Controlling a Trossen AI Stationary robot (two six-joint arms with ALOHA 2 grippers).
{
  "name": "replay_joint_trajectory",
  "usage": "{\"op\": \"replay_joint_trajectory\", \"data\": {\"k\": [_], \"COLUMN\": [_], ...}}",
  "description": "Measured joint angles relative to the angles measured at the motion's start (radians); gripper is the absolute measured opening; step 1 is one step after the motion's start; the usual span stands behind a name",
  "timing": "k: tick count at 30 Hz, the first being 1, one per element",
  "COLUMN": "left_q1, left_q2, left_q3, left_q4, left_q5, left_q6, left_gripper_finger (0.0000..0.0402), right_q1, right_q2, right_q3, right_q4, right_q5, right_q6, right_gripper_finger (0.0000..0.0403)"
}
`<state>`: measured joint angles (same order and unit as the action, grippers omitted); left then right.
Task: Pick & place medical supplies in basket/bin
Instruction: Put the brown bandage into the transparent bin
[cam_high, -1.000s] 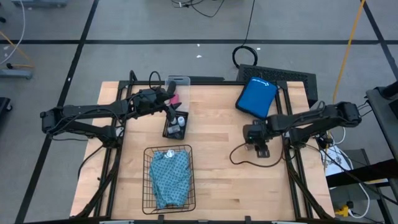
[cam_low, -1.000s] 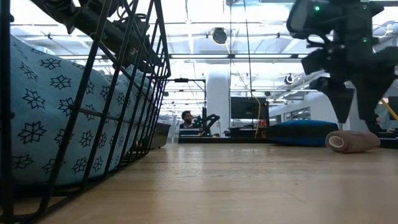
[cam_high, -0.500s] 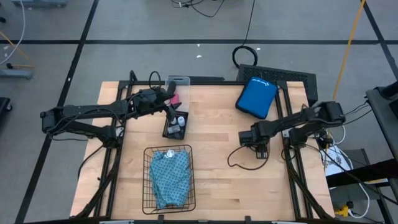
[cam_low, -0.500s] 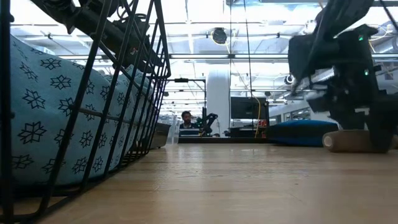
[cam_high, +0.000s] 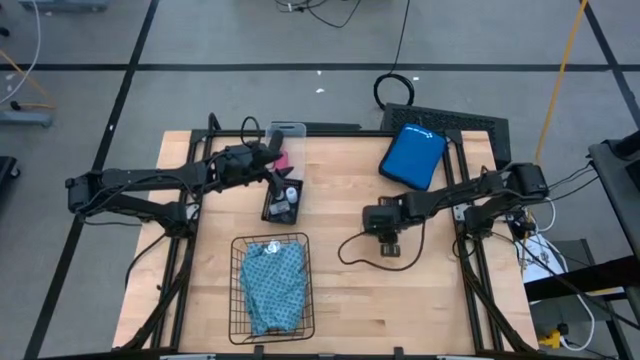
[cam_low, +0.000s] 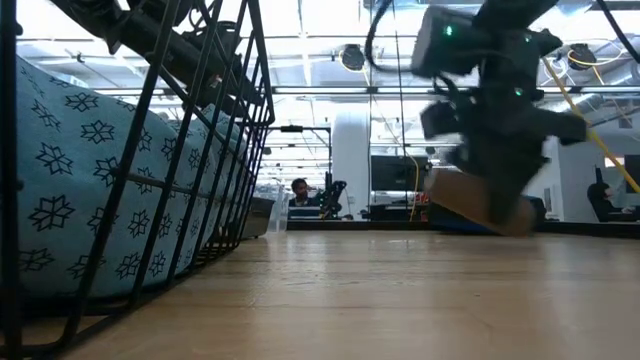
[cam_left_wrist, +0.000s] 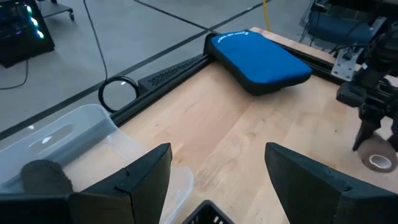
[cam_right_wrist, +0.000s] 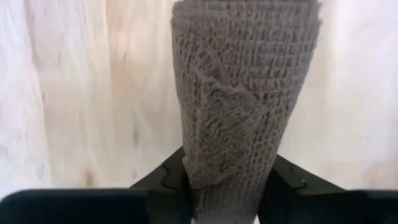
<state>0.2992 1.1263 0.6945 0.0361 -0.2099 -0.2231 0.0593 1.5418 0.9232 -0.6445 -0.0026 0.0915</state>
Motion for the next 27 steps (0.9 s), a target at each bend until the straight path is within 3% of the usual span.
{"op": "replay_joint_trajectory", "data": {"k": [5,8,12,16,20,27], "left_q1": [-0.025,-0.042,-0.070,-0.115,-0.175,-0.263], "left_q2": [0.000,0.000,0.000,0.015,0.045,0.155], "left_q3": [0.000,0.000,0.000,0.000,0.001,0.000], "left_q4": [0.033,0.056,0.118,0.188,0.268,0.490], "left_q5": [0.002,0.010,0.082,0.156,0.230,0.236], "left_q6": [0.001,0.001,0.007,0.056,0.158,0.261], "left_gripper_finger": [0.0269,0.0269,0.0269,0.0269,0.0269,0.0269], "right_q1": [0.000,0.000,-0.006,-0.021,-0.040,-0.049], "right_q2": [-0.026,-0.027,-0.030,-0.030,-0.030,-0.030], "right_q3": [0.007,0.007,0.007,0.007,0.007,0.007], "right_q4": [0.338,0.525,0.756,0.938,1.071,1.100], "right_q5": [0.019,0.102,0.183,0.185,0.187,0.185], "right_q6": [-0.074,-0.146,-0.265,-0.349,-0.365,-0.369], "right_gripper_finger": [0.0102,0.0107,0.0112,0.0110,0.0105,0.0108]}}
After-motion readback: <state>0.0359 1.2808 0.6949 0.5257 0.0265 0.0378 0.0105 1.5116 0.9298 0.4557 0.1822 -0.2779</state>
